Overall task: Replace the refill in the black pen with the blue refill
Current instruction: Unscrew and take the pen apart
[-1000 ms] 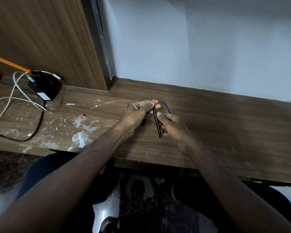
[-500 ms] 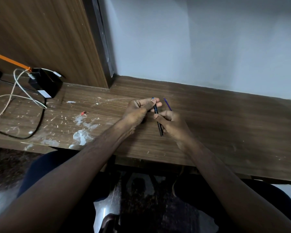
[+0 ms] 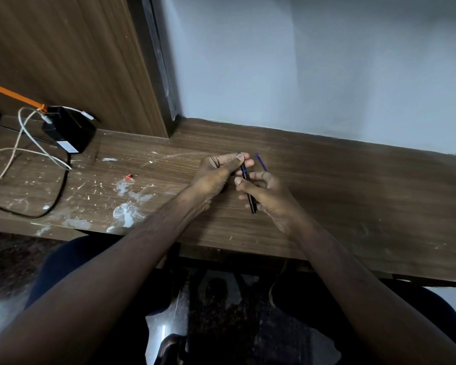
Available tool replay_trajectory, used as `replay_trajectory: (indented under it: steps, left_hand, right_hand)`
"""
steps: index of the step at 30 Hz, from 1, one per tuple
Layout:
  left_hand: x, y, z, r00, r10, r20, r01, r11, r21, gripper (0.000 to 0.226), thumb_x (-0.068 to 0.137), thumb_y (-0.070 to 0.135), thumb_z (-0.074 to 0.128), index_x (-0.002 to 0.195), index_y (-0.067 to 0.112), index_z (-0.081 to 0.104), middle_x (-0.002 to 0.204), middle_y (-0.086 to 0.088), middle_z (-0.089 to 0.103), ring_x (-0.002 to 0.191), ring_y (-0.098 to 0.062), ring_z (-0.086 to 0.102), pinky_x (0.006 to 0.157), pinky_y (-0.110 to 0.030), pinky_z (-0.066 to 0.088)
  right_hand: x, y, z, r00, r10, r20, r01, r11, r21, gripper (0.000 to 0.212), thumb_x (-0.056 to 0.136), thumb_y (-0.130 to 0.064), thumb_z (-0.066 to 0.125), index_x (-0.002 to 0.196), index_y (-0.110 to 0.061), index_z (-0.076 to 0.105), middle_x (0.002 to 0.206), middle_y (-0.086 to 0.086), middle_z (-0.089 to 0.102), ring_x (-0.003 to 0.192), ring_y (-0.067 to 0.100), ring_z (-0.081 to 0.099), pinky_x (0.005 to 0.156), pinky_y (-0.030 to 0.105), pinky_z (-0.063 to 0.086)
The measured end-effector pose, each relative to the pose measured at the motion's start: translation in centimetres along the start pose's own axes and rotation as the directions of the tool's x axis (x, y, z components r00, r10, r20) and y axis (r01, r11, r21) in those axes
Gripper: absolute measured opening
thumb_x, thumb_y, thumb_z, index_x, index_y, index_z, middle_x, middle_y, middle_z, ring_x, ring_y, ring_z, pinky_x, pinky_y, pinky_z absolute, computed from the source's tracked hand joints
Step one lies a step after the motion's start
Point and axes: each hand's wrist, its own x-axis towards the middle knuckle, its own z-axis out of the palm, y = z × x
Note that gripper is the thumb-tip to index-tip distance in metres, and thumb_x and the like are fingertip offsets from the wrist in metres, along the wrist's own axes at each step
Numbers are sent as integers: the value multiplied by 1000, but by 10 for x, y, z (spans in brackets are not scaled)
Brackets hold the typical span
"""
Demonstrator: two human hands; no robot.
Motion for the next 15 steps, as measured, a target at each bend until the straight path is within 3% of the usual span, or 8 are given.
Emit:
replay_trajectory:
  steps: [4, 9, 12, 15]
  left_hand:
    - [1, 0, -2, 1000, 3, -5, -3, 1000, 23, 16, 101, 22, 70, 110, 15, 82, 105, -1, 85, 80, 0, 77, 68, -16, 59]
    - [2, 1, -3, 1000, 14, -16, -14, 1000, 26, 18, 101, 22, 70, 112, 14, 82, 103, -1, 85, 81, 0, 77, 62, -9, 53]
    - [5, 0, -4, 999, 18, -26, -17, 999, 36, 17, 101, 24, 70, 111, 15, 82, 104, 1, 85, 79, 4, 75, 60, -7, 51]
    - [9, 1, -7, 997, 31, -68, -28, 999, 37, 16, 102, 25, 69, 106, 19, 83, 102, 5, 85, 75, 7, 71, 60, -7, 50]
  right_hand:
    - [0, 1, 1, 998, -10, 65, 8, 1000, 23, 30, 111, -28, 53, 124, -11, 73, 111, 10, 82, 96, 20, 78, 86, 36, 61]
    - [3, 4, -1, 996, -62, -69, 63, 998, 10, 12, 96, -20, 78, 104, -13, 72, 101, 8, 82, 82, 10, 78, 72, 25, 62]
    - [3, 4, -1, 998, -41, -49, 45, 996, 83, 18, 98, -14, 74, 110, -2, 68, 101, 14, 80, 72, 10, 75, 66, 23, 62]
    - [3, 7, -1, 998, -61, -5, 61, 998, -5, 22, 100, -6, 70, 116, 8, 63, 94, 16, 76, 69, 9, 69, 60, 20, 56]
